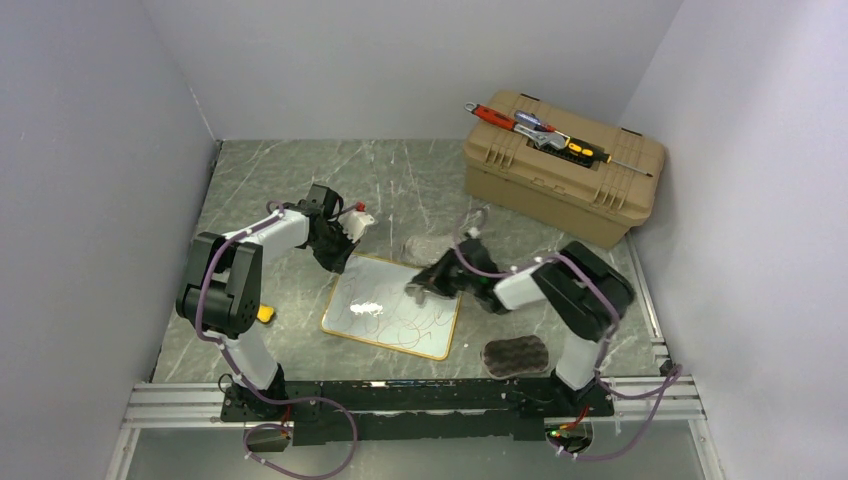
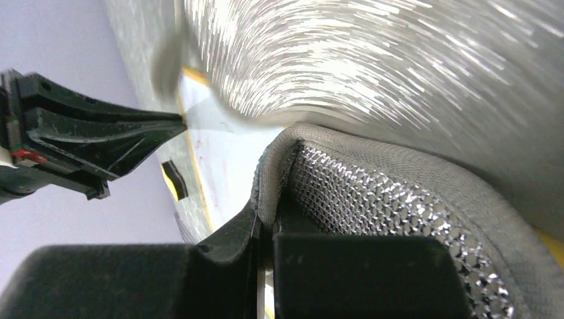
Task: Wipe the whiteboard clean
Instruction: Erase the whiteboard at the center of the board.
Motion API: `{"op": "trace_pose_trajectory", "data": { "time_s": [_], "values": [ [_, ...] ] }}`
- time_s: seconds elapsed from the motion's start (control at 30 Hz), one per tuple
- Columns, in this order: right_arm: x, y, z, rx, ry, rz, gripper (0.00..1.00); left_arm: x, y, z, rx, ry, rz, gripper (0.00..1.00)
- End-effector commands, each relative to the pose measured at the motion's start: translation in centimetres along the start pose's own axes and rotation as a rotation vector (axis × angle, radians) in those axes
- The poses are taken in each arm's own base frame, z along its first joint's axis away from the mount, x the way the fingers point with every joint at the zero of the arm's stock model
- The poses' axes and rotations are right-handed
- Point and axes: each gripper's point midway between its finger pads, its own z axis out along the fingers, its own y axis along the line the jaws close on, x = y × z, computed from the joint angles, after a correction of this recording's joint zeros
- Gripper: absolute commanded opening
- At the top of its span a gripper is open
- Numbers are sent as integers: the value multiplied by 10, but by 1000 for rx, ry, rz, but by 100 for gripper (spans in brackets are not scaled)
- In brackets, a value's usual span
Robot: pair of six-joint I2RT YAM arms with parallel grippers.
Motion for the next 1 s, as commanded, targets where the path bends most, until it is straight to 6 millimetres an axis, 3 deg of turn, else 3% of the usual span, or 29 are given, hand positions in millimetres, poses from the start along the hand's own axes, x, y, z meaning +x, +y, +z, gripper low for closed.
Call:
{"op": "trace_pose_trajectory", "data": {
  "time_s": [0.0,0.1,0.3,0.33,0.47,0.53,0.67,0.8,0.97],
  "values": [
    [12,-194,-82,583,10,9,0,46,-19,26,73,147,9,2],
    [7,-184,-69,565,8,-10,0,43,-17,25,71,139,11,2],
    [7,-108,26,465,44,-91,0,39,-20,24,91,137,1,2],
    [4,-86,45,431,36,-103,0,39,-20,24,93,136,1,2],
    [0,-55,81,388,36,-114,0,39,-22,22,98,134,2,2],
    [-10,-59,74,402,21,-119,0,40,-22,22,99,135,4,2],
    [-28,-79,30,405,-13,-101,0,42,-23,22,95,135,13,2],
    [-15,-101,-17,420,-5,-103,0,44,-22,24,96,140,10,2],
    [7,-134,-59,471,38,-95,0,45,-20,25,86,145,10,2]
  ]
}}
